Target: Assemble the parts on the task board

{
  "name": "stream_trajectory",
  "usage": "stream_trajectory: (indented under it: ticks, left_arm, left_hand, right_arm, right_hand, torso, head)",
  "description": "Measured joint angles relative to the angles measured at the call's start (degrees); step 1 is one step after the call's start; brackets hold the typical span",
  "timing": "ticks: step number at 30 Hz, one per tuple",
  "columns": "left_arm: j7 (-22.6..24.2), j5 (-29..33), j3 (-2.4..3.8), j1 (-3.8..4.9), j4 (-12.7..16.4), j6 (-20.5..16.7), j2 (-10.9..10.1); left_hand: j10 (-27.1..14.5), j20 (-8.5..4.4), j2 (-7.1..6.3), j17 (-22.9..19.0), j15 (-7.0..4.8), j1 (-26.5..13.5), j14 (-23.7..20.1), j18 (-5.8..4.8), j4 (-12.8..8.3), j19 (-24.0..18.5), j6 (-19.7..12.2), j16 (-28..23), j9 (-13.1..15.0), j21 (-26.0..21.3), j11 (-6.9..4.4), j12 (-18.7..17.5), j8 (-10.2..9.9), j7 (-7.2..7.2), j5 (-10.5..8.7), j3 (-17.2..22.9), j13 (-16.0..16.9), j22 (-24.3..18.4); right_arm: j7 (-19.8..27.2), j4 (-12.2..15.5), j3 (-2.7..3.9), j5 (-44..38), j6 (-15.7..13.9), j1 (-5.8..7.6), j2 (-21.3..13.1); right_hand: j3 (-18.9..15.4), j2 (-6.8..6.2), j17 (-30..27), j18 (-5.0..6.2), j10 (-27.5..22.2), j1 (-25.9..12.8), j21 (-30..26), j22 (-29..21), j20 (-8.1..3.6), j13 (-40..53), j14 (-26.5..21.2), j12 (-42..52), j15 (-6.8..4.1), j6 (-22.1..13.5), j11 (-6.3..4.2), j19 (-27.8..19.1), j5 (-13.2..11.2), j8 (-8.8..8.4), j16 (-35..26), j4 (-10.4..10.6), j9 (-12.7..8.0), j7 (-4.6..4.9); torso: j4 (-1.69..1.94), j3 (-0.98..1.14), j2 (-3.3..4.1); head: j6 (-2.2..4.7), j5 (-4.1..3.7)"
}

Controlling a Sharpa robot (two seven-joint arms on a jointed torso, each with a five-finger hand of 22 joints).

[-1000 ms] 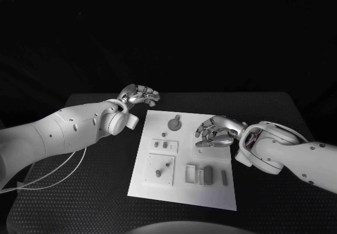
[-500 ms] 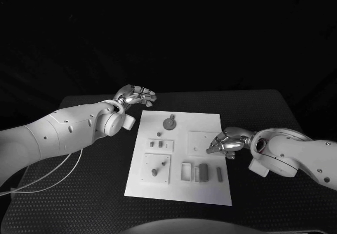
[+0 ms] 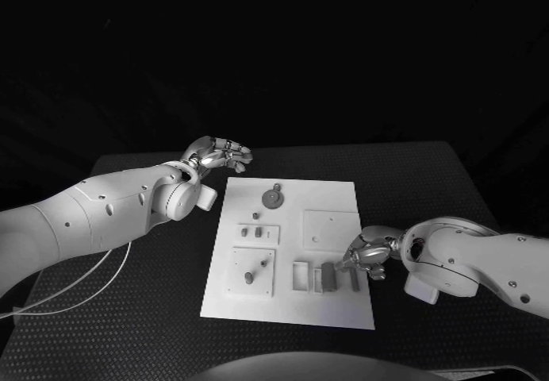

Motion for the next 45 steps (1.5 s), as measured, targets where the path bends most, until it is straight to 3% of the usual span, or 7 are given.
stream_trajectory:
  ticks: [3, 8, 24, 27, 32, 38, 45]
  left_arm:
    - [-0.04, 0.01, 0.0, 0.0, 0.31, 0.05, 0.0]
    - [-0.09, 0.02, 0.0, 0.0, 0.56, 0.12, -0.04]
    - [-0.15, 0.04, 0.0, -0.01, 0.88, 0.23, -0.25]
    - [-0.16, 0.05, 0.0, -0.01, 0.91, 0.24, -0.29]
    - [-0.17, 0.05, 0.0, -0.01, 0.96, 0.25, -0.35]
    - [-0.19, 0.05, 0.0, 0.0, 0.97, 0.26, -0.39]
    - [-0.22, 0.06, 0.0, 0.0, 0.97, 0.27, -0.39]
  left_hand:
    - [0.0, 0.0, 0.0, 0.0, 0.0, 0.0, 0.0, 0.0, 0.0, 0.0, 0.0, 0.0, 0.0, 0.0, 0.0, 0.0, 0.0, 0.0, 0.0, 0.0, 0.0, 0.0]
    - [0.0, 0.0, 0.0, 0.06, 0.0, 0.0, 0.0, 0.0, 0.0, 0.0, -0.21, 0.0, -0.01, -0.22, 0.0, 0.0, 0.0, 0.21, 0.0, 0.0, 0.0, -0.01]
    - [0.0, 0.0, -0.23, 0.1, 0.0, -0.23, 0.0, 0.0, 0.13, 0.0, -0.36, 0.0, -0.01, -0.22, 0.0, 0.0, 0.0, 0.05, 0.0, -0.13, -0.04, 0.05]
    - [0.0, 0.0, -0.23, 0.16, 0.0, -0.23, 0.0, 0.0, 0.13, 0.0, -0.36, 0.0, -0.01, -0.22, 0.0, 0.0, 0.0, 0.05, 0.0, -0.13, -0.04, 0.1]
    - [0.0, 0.0, -0.23, 0.15, 0.0, -0.23, 0.0, 0.0, 0.13, 0.0, -0.36, 0.0, -0.02, -0.22, 0.0, 0.0, 0.0, 0.05, 0.0, -0.13, -0.04, 0.1]
    - [-0.22, 0.0, -0.23, 0.21, 0.0, -0.23, 0.0, 0.0, 0.13, 0.0, -0.36, -0.22, -0.02, -0.22, 0.22, 0.0, 0.0, 0.05, 0.0, -0.13, -0.04, 0.1]
    - [-0.22, 0.0, -0.23, 0.21, 0.0, -0.23, 0.0, 0.0, 0.13, 0.0, -0.35, -0.22, -0.02, -0.22, 0.22, 0.0, 0.0, 0.06, 0.0, -0.13, -0.03, 0.16]
  right_arm:
    - [-1.0, -0.15, -0.55, -0.25, -0.04, -0.24, 0.42]
    - [-2.24, -0.86, -0.65, -1.18, -0.22, -1.07, 1.77]
    - [-3.15, -2.66, -0.38, -2.54, -1.15, -2.57, 4.92]
    - [-3.15, -2.97, -0.35, -2.82, -1.22, -2.69, 5.23]
    - [-3.15, -3.11, -0.35, -3.37, -1.43, -2.8, 5.42]
    - [-3.15, -3.1, -0.39, -4.01, -1.72, -2.87, 5.54]
    - [-3.0, -2.98, -0.43, -4.25, -2.08, -2.93, 5.47]
  right_hand:
    - [-0.34, -0.34, 0.07, -0.02, 0.19, -2.99, 0.33, 0.0, -0.13, 0.02, 0.0, 0.0, 0.0, 0.0, 0.19, 0.14, 0.0, -0.38, 0.36, 1.97, 0.0, 0.0]
    - [-0.38, -1.44, 0.04, -0.04, 0.19, -5.15, 0.33, 0.0, -0.14, 0.02, 0.0, 0.0, 0.0, -0.3, 0.19, 0.12, 0.0, -0.67, 0.6, 3.35, -0.09, 0.29]
    - [-0.81, -2.03, -0.13, -0.32, 0.22, -6.61, 0.65, 0.0, -0.36, 0.16, 0.02, 0.02, 0.02, -0.4, 0.21, -0.1, 0.01, -0.66, 0.66, 3.72, 0.41, -0.02]
    - [-0.85, -1.61, -0.23, -0.32, 0.22, -6.18, 0.89, 0.0, -0.57, 0.22, 0.02, 0.26, 0.02, -0.29, 0.2, -0.31, 0.01, -0.65, 0.73, 2.67, 2.78, -0.11]
    - [-0.24, 0.45, -0.31, -0.45, 0.22, -4.12, 1.22, 0.0, -0.66, 0.29, 0.02, 0.26, 0.02, 0.1, 0.2, -0.41, 0.01, -0.6, 1.06, 0.11, 2.96, -0.11]
    - [3.01, 2.94, -0.37, -0.47, 0.74, -0.4, 1.57, 0.0, -0.66, 0.29, 0.22, 0.44, -0.18, 1.31, -0.15, -0.41, -0.24, -0.16, 1.53, -4.17, 2.95, -0.55]
    - [5.63, 3.2, -0.63, -0.51, 1.12, -0.18, 1.95, 0.0, -0.61, 0.16, 0.51, 0.53, -0.3, 2.72, -0.51, -0.42, -0.6, 0.07, 1.82, -7.45, 1.99, -0.84]
  torso:
    - [0.06, 0.0, 0.02]
    - [0.15, -0.03, 0.07]
    - [0.19, 0.03, 0.1]
    - [0.19, 0.02, 0.1]
    - [0.15, 0.0, 0.06]
    - [0.13, -0.03, 0.03]
    - [0.13, -0.03, 0.02]
  head:
    - [-0.14, -0.19]
    - [-0.32, -0.33]
    - [-1.02, 0.23]
    - [-1.19, 0.32]
    - [-1.36, 0.43]
    - [-1.46, 0.48]
    - [-1.43, 0.49]
